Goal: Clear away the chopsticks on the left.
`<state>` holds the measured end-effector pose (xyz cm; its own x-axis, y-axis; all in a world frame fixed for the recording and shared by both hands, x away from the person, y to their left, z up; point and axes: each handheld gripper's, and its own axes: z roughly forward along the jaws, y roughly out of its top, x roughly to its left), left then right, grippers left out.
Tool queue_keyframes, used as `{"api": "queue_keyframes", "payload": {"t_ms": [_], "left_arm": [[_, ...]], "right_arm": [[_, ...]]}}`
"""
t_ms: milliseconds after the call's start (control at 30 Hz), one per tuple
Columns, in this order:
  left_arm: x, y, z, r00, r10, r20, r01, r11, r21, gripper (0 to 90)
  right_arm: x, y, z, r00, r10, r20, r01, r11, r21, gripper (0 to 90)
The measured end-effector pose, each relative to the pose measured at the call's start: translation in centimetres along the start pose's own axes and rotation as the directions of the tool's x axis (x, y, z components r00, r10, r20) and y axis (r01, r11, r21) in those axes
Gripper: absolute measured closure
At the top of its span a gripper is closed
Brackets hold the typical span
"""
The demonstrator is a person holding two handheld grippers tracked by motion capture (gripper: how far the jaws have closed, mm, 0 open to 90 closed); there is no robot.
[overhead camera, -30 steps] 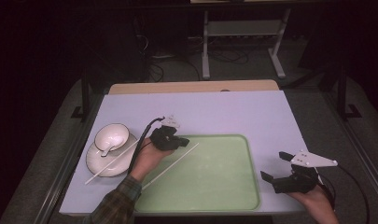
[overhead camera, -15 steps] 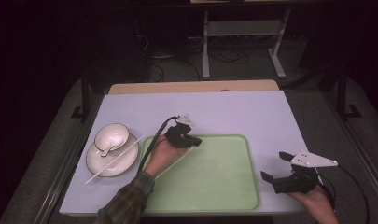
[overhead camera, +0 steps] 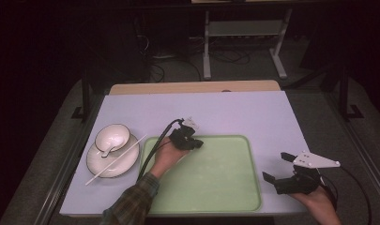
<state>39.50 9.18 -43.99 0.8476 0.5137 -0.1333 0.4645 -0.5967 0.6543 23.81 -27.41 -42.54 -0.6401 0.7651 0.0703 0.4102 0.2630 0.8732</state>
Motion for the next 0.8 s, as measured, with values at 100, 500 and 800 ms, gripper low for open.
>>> {"api": "queue_keyframes", "payload": {"t_ms": [100, 500, 800], "left_arm": [[0.3, -0.1, -0.3, 0.9997, -0.007, -0.023, 0.007, 1.0, 0.005, 89.8], [1.8, -1.4, -1.7, 0.996, -0.068, -0.058, 0.067, 0.9977, -0.009, 89.8], [2.4, -2.1, -2.4, 0.9926, -0.09, -0.081, 0.09, 0.9959, -0.008, 89.8]], "right_arm": [[0.0, 0.0, 0.0, 1.0, 0.0, 0.002, 0.0, 1.0, 0.002, 0.0], [0.1, 0.0, 0.0, 1.0, -0.001, 0.003, 0.001, 1.0, 0.002, 0.0], [0.0, 0.0, 0.0, 1.0, 0.002, 0.005, -0.002, 1.0, 0.0, 0.0]]}}
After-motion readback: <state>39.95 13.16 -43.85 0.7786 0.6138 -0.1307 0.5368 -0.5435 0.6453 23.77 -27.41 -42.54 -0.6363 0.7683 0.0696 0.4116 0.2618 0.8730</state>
